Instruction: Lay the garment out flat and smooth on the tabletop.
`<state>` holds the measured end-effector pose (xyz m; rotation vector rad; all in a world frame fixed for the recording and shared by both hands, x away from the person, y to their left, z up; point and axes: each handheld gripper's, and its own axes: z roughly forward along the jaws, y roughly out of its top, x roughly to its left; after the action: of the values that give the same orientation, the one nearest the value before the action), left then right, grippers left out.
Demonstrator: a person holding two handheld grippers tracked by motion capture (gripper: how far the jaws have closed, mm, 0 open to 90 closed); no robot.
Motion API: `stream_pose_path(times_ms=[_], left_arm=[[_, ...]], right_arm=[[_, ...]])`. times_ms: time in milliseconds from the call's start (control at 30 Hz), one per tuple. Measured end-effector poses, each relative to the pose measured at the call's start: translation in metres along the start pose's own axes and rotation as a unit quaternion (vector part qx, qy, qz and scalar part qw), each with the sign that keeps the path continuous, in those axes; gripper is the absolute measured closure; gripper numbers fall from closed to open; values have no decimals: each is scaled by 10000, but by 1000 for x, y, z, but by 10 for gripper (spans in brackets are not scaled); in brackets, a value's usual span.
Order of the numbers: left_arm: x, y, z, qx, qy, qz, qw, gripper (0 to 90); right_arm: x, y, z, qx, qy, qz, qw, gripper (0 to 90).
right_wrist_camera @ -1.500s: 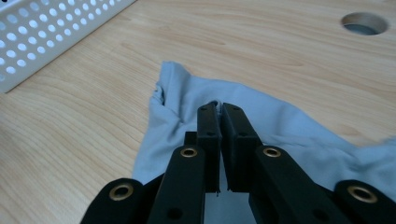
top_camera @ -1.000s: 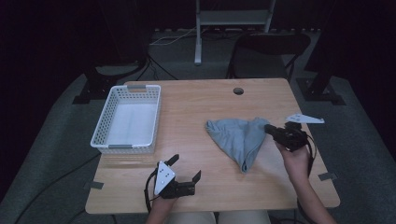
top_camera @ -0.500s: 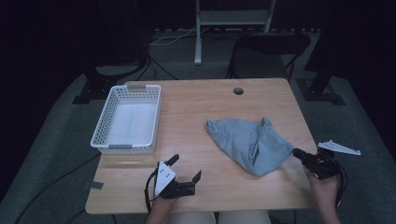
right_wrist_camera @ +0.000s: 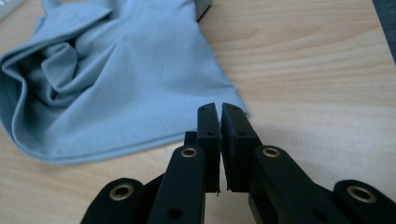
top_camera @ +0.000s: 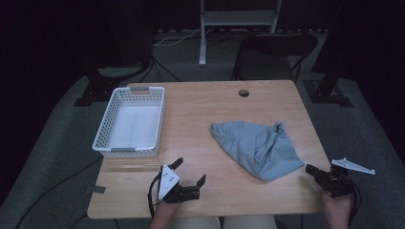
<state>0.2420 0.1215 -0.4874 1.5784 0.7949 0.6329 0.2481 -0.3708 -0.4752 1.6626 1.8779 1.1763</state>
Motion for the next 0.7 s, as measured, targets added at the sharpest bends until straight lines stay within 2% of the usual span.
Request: stream_pose_path(times_ms=[100, 200, 300, 400, 433, 467, 500, 533, 700], left_arm=[[-1, 0, 0, 7, 9, 16, 10000, 38], [-1, 0, 0, 8, 0, 24, 10000, 39], [-1, 0, 0, 21, -2, 32, 10000, 39], [-2, 0, 1, 31, -16, 56, 10000, 39], [-2, 0, 1, 31, -16, 56, 10000, 38], [-2, 1, 1, 73, -28, 73, 9999, 38], [-2, 1, 1, 73, -28, 73, 9999, 39], [-2, 1, 2, 108, -38, 76, 9999, 39], [-3, 1, 2, 114, -19, 94, 9999, 39]], right_arm=[[-3, 0, -2, -73, -37, 11, 10000, 847], [-5, 4, 0, -150, -100, -39, 9998, 761], [-7, 10, 5, -136, -184, -136, 9996, 617], [-10, 15, 12, -172, -195, -177, 9995, 511], [-10, 15, 12, -172, -195, -177, 9995, 511], [-14, 18, 18, -204, -226, -153, 9994, 455], [-14, 18, 18, -204, -226, -153, 9994, 455], [-18, 20, 23, -215, -195, -101, 9995, 405], [-23, 22, 29, -331, -139, -50, 9993, 330]])
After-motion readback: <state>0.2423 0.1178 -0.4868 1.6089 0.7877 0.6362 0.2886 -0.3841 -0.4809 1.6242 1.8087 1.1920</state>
